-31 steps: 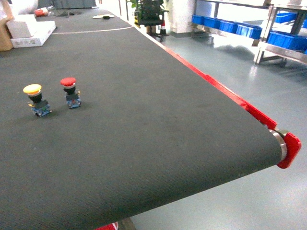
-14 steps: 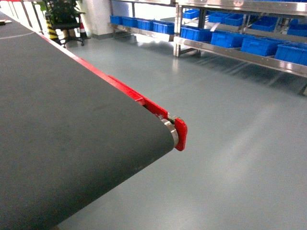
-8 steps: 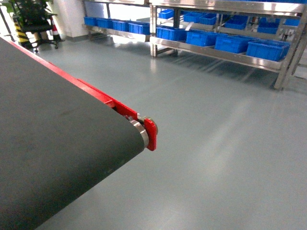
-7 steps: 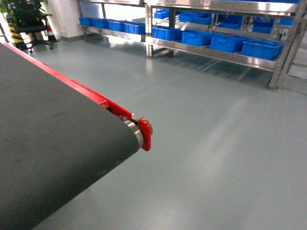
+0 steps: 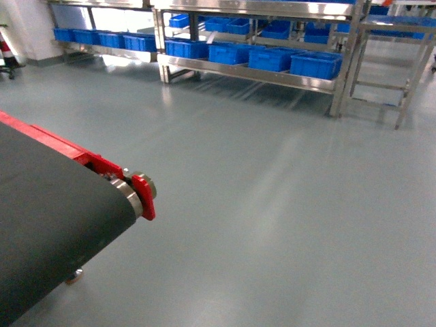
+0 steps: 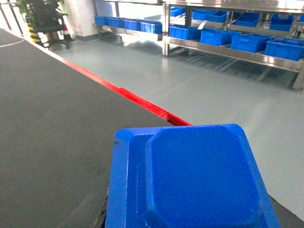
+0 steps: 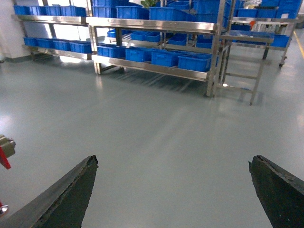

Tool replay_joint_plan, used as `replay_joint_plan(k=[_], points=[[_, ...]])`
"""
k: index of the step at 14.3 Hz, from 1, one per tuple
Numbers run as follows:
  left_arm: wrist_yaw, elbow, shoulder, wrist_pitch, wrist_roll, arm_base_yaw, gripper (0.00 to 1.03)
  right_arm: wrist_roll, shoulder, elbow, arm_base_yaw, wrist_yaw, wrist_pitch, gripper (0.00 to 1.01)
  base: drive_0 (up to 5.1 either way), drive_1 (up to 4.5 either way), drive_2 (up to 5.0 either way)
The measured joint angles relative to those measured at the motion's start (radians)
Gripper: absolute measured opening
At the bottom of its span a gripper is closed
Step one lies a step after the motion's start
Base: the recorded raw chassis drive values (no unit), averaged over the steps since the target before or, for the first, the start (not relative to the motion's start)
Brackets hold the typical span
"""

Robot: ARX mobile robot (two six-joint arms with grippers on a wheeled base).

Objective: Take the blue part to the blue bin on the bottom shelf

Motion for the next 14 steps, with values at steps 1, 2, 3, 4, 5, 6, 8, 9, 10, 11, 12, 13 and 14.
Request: replay_joint_plan(k=[1,2,3,4,5,6,8,9,10,11,12,13,14], points=[[0.0,0.0,0.0,0.0,0.0,0.0,0.44,0.0,0.0,0.0,0.0,0.0,0.0,0.98,-1.6,-1.65,-1.6],[0.0,0.0,0.0,0.0,0.0,0.0,0.44,0.0,0.0,0.0,0.0,0.0,0.0,0.98,-1.6,-1.56,-1.6],[0.0,0.0,0.0,0.0,0.0,0.0,0.44,0.0,0.0,0.0,0.0,0.0,0.0,0.98,-1.5,-1.53,-1.5],[0.0,0.0,0.0,0.0,0.0,0.0,0.44,0.0,0.0,0.0,0.0,0.0,0.0,0.98,-1.5,-1.51,-1.5],[0.0,0.0,0.0,0.0,0.0,0.0,0.44,0.0,0.0,0.0,0.0,0.0,0.0,0.98,-1.7,-1.69,-1.7],[0.0,0.0,0.0,0.0,0.0,0.0,0.44,0.0,0.0,0.0,0.0,0.0,0.0,0.98,-1.6,-1.62,-1.6],[0.0,0.0,0.0,0.0,0.0,0.0,0.44,0.0,0.0,0.0,0.0,0.0,0.0,0.98,-1.6,-1.57,-1.6],[0.0,0.0,0.0,0.0,0.0,0.0,0.44,0.0,0.0,0.0,0.0,0.0,0.0,0.98,-1.6,-1.59,-1.6],[0.0,0.0,0.0,0.0,0.0,0.0,0.44,0.0,0.0,0.0,0.0,0.0,0.0,0.98,-1.5,-1.53,-1.5],[0.0,0.0,0.0,0.0,0.0,0.0,0.44,0.0,0.0,0.0,0.0,0.0,0.0,0.98,-1.5,-1.47,-1.5],[0.0,0.0,0.0,0.0,0.0,0.0,0.44,0.0,0.0,0.0,0.0,0.0,0.0,0.98,-1.6,-1.57,-1.6],[0.0,0.0,0.0,0.0,0.0,0.0,0.44,0.0,0.0,0.0,0.0,0.0,0.0,0.98,-1.6,-1.61,-1.6],[0.0,0.0,0.0,0.0,0.0,0.0,0.44,0.0,0.0,0.0,0.0,0.0,0.0,0.98,-1.6,-1.6,-1.6]])
